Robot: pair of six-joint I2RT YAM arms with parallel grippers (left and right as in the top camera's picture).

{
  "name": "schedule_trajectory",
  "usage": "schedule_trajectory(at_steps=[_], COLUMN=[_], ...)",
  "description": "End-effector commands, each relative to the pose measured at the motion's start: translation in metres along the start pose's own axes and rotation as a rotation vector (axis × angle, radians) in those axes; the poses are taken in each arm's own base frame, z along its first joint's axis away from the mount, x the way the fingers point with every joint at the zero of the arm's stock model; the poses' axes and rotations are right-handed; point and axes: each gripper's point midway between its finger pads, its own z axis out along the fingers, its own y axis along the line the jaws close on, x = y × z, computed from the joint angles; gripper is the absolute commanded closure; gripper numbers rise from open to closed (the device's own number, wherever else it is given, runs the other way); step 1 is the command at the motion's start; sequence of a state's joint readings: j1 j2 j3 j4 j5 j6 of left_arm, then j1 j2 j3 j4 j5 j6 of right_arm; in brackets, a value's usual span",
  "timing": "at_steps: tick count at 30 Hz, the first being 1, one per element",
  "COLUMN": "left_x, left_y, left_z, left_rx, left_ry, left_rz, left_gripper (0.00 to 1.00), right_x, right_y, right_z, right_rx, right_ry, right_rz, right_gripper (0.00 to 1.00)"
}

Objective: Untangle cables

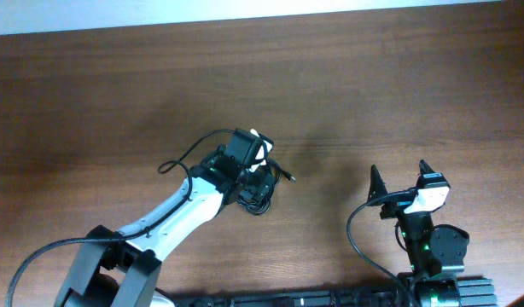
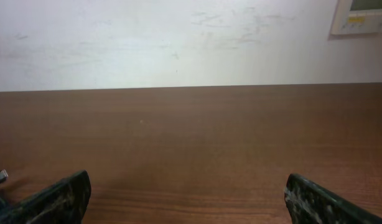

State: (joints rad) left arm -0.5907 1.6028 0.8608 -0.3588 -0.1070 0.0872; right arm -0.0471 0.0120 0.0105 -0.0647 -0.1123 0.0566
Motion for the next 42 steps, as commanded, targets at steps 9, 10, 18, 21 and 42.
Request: schedule_trajectory(at_steps=[9,10,18,21,42], left_x=[-0.022,-0.027,-0.027,0.004,0.066], left_y=[0.002,0.003,0.006,-0.002,-0.024], left_z=[-0.026,-0.032,-0.058,-0.057,-0.065], left_rx=[0.012,0.011,0.018,0.030,-0.067], left_ry=[-0.066,-0.088,-0.112,0.022,0.290], left_rz=[-0.107,-0.110,-0.251,-0.643,-1.153], left_gripper=[0.01,0.01,0.01,0.01,0.06], right_x=[0.002,0.002,0.002,0.002,0.002], right_y=[-0.004,-0.004,-0.004,-0.004,-0.004], right_z=[0.000,0.000,0.000,0.000,0.000], right_rx=[0.018,0.018,0.018,0.018,0.018], right_ry=[0.004,0.004,0.004,0.004,0.004], right_rz=[0.009,0.009,0.009,0.009,0.009], right_gripper=[0.01,0.01,0.01,0.01,0.01])
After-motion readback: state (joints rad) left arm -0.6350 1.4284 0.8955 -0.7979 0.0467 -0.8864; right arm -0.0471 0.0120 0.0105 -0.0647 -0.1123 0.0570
